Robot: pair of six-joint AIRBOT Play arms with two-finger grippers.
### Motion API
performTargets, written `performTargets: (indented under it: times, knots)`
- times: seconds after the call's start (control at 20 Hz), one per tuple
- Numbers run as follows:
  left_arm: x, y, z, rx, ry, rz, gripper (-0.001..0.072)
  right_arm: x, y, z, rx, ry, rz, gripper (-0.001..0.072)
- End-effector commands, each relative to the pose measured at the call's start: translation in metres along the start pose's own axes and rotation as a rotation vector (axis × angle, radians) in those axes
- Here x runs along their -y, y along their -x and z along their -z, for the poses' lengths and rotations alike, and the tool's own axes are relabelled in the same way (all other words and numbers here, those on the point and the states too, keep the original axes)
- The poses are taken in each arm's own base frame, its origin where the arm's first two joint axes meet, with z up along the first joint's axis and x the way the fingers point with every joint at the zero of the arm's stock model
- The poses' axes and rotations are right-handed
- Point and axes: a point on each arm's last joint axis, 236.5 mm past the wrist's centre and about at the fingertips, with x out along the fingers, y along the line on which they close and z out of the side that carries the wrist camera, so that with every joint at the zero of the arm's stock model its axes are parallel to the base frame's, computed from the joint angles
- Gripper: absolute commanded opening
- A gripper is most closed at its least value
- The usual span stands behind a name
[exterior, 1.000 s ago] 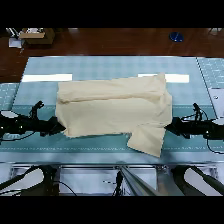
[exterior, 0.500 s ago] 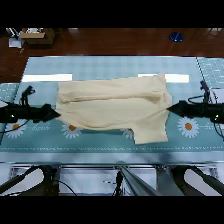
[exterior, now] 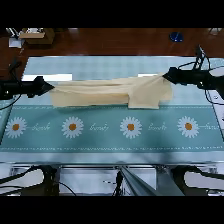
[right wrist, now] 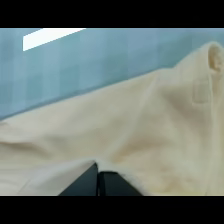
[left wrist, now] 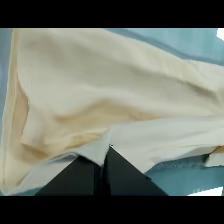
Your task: Fold the shirts.
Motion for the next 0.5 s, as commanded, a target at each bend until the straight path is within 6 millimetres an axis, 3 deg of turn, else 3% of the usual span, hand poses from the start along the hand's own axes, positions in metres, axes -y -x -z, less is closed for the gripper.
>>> performTargets:
  times: [0.0, 0.15, 0.45]
  knots:
    - [-0.006, -0.028, -0.028, -0.008, 0.013, 0.004, 0.0024, 0.009, -0.029, -0.033, 0.061, -0.042, 0.01, 0.0029]
    - [-0.01, -0.051, -0.046, -0.025, 0.019, 0.011, 0.0024, 0.023, -0.044, -0.048, 0.1, -0.075, 0.033, 0.0029]
    - [-0.025, -0.094, -0.045, -0.083, 0.031, 0.009, 0.0025, 0.039, -0.075, -0.035, 0.07, -0.116, 0.046, 0.003]
